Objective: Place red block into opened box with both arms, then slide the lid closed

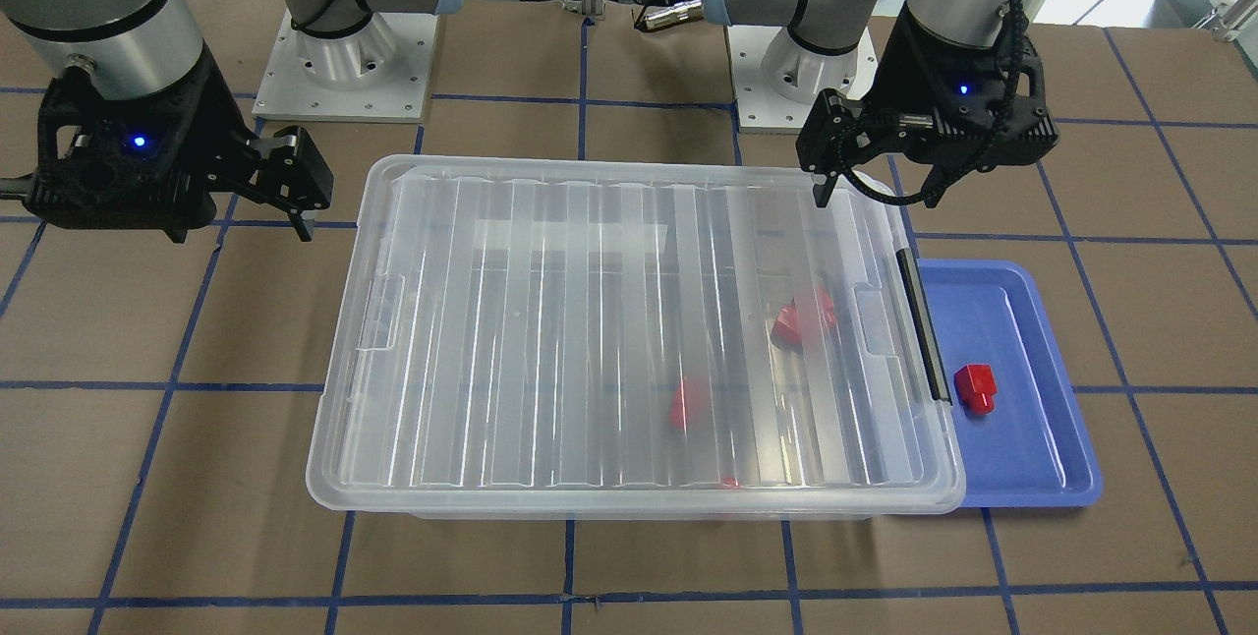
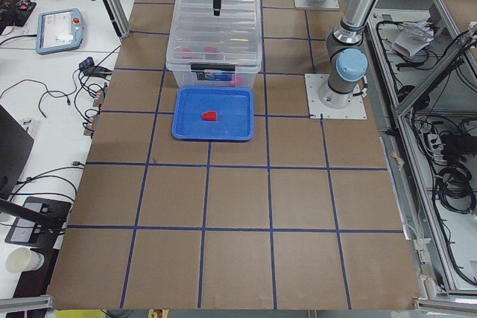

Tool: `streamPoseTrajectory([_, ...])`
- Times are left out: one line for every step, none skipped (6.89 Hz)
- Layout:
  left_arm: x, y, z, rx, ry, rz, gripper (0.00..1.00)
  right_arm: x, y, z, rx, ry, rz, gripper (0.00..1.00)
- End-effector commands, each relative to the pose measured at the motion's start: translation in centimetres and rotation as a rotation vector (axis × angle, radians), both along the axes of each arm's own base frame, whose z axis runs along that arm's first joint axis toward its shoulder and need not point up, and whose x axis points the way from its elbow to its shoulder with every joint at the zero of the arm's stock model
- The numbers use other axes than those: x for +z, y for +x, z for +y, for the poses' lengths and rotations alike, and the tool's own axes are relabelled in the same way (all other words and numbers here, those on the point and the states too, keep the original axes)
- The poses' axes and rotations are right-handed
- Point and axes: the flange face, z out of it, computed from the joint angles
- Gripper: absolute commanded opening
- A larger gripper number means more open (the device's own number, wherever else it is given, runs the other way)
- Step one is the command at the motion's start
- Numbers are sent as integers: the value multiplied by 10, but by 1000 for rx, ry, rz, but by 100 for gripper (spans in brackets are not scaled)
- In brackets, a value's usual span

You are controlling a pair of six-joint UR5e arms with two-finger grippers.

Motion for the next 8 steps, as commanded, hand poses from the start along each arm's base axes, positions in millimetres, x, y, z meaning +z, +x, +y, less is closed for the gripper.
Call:
streamPoseTrajectory([0, 0, 0, -1, -1, 1, 100, -49, 1, -16, 1, 15, 2, 100])
streamPoseTrajectory([0, 0, 0, -1, 1, 1, 100, -83, -2, -19, 3, -22, 2, 100])
streamPoseTrajectory([1, 0, 0, -1, -2, 1, 100, -101, -1, -18, 4, -44, 5, 100])
streamPoseTrajectory([0, 0, 0, 1, 1, 1, 100, -106, -1, -16, 3, -35, 5, 100])
streamPoseTrajectory([1, 0, 0, 1, -2, 1, 100, -124, 0, -20, 4, -9, 2, 100])
streamPoseTrajectory([1, 0, 0, -1, -1, 1, 100, -134, 0, -23, 6, 11, 3, 100])
streamPoseTrajectory([2, 0, 0, -1, -4, 1, 100, -137, 0, -23, 4, 17, 2, 100])
streamPoseTrajectory([1, 0, 1, -1, -1, 1, 100, -143, 0, -22, 6, 29, -4, 100])
